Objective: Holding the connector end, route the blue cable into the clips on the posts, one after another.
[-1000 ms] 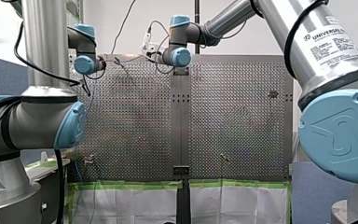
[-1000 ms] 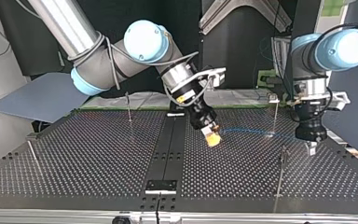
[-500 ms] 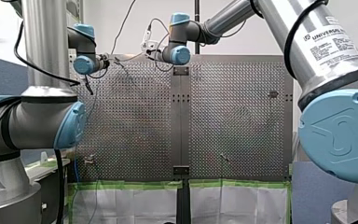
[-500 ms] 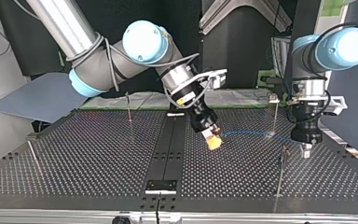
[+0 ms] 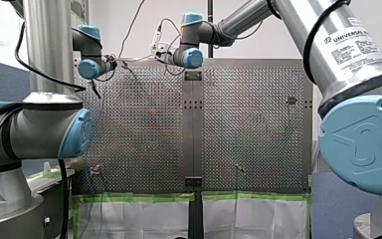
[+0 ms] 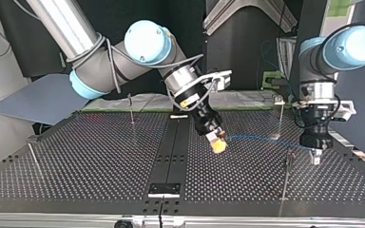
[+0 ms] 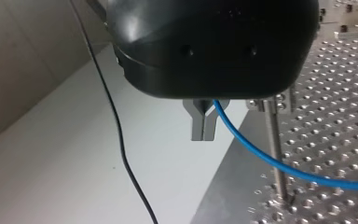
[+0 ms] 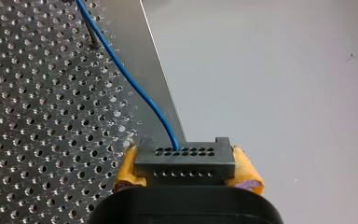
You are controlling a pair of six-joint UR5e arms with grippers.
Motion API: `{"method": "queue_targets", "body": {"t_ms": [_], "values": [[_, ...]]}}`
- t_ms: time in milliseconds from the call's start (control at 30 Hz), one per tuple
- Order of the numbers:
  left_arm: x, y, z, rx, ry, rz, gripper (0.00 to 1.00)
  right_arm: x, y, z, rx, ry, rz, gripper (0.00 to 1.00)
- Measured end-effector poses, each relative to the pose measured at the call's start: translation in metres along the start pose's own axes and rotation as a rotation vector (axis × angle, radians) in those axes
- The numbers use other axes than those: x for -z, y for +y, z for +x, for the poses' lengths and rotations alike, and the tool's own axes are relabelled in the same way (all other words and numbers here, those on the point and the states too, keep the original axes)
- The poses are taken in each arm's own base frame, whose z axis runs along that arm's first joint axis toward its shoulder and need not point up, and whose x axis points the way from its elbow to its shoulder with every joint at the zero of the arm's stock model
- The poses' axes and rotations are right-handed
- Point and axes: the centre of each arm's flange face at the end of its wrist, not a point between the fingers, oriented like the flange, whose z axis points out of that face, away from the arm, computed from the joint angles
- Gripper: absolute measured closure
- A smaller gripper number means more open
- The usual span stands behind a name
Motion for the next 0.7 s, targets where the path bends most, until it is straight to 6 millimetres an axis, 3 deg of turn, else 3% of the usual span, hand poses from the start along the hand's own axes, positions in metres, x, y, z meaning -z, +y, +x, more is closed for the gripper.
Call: {"method": "queue_targets", "body": {"t_ms": [700], "values": [[-0.008,0.014,0.011,0.052,0.000,0.008,1.00,-0.001,0.009,0.001,-0.009,0.003,-0.013,1.00]]}}
